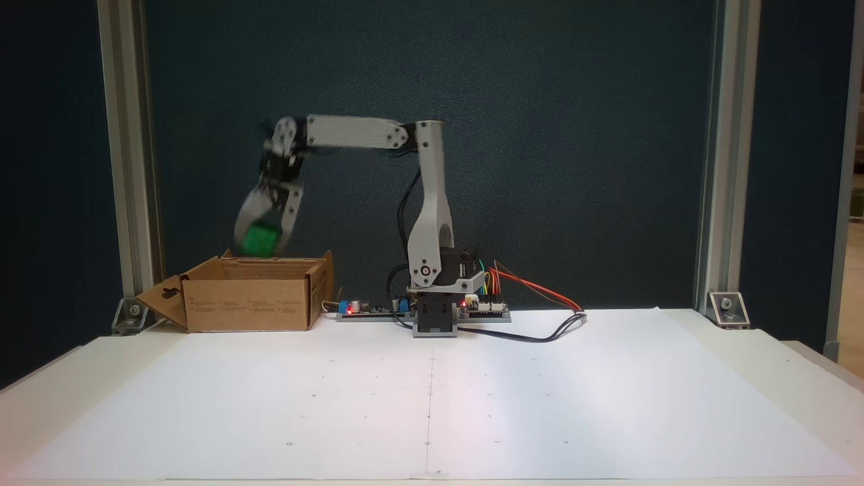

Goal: Grasp a green dice and put it in the bin.

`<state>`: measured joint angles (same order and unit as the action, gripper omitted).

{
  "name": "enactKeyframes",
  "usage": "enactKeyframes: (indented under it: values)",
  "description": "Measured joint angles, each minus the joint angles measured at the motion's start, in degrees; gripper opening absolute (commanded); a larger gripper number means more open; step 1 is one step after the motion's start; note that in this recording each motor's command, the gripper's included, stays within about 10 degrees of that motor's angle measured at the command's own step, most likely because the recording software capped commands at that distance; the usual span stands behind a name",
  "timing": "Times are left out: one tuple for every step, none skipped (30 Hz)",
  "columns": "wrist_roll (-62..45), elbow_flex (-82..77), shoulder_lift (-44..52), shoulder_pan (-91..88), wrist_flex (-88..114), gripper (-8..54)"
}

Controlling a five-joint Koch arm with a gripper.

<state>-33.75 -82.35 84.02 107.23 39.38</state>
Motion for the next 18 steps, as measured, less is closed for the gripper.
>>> enactKeyframes:
  values:
    - [-0.7, -1.85, -1.14, 0.18, -0.09, 11.4]
    - [-1.41, -3.25, -1.85, 0.18, -0.09, 11.4]
    - [-2.02, -4.04, -2.11, 0.18, 0.0, 11.4]
    - [-2.55, -4.66, -2.2, 0.18, -0.62, 11.4]
    - [-2.81, -5.27, -2.29, 0.18, -1.76, 11.4]
    - [-3.08, -5.98, -2.55, 0.09, -3.34, 11.4]
    - [-3.16, -6.42, -2.72, 0.0, -4.92, 20.2]
    - [-3.16, -6.42, -2.99, 0.0, -6.33, 29.1]
    - [-3.16, -6.42, -3.08, 0.09, -7.21, 32.9]
    - [-3.16, -6.5, -3.08, 0.18, -7.65, 33.9]
    - [-3.16, -6.94, -3.08, 0.18, -8.0, 33.8]
    - [-3.16, -7.03, -3.08, 0.26, -8.61, 33.8]
    - [-3.16, -7.03, -3.08, 0.35, -9.93, 33.9]
    - [-3.16, -7.03, -3.08, 0.35, -11.69, 33.9]
    - [-3.16, -7.03, -3.08, 0.35, -13.62, 33.9]
    - [-3.08, -7.03, -3.08, 0.35, -16.26, 33.9]
    - [-1.76, -7.03, -3.08, 0.35, -18.98, 33.9]
    - [0.18, -6.94, -3.08, 0.26, -21.62, 33.9]
